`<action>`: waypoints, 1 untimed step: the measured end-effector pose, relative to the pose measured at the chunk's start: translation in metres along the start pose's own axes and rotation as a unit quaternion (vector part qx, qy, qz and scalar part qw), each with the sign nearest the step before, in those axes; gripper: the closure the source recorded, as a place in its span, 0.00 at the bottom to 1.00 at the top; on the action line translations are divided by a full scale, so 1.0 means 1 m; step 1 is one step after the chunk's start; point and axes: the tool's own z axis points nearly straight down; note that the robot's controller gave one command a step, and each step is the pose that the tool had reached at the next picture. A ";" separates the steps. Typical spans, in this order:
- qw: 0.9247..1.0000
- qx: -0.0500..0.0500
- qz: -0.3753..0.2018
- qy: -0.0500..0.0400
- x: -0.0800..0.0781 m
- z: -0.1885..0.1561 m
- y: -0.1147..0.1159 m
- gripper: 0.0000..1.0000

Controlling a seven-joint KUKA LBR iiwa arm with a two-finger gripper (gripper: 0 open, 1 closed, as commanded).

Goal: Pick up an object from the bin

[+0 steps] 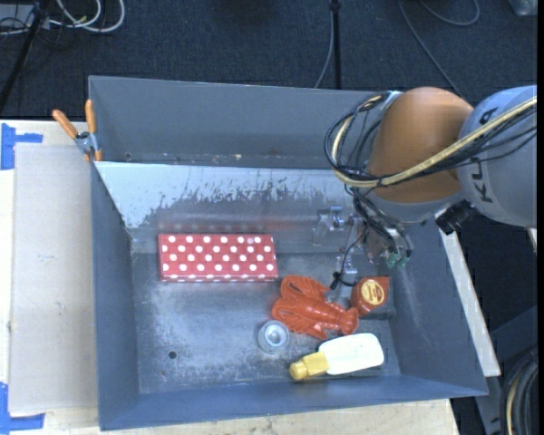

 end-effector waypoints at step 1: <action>1.000 0.000 0.000 -0.003 -0.001 -0.005 0.000 0.00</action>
Offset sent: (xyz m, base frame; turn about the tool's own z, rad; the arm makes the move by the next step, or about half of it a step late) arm -0.0432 -0.0262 -0.1066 -0.1429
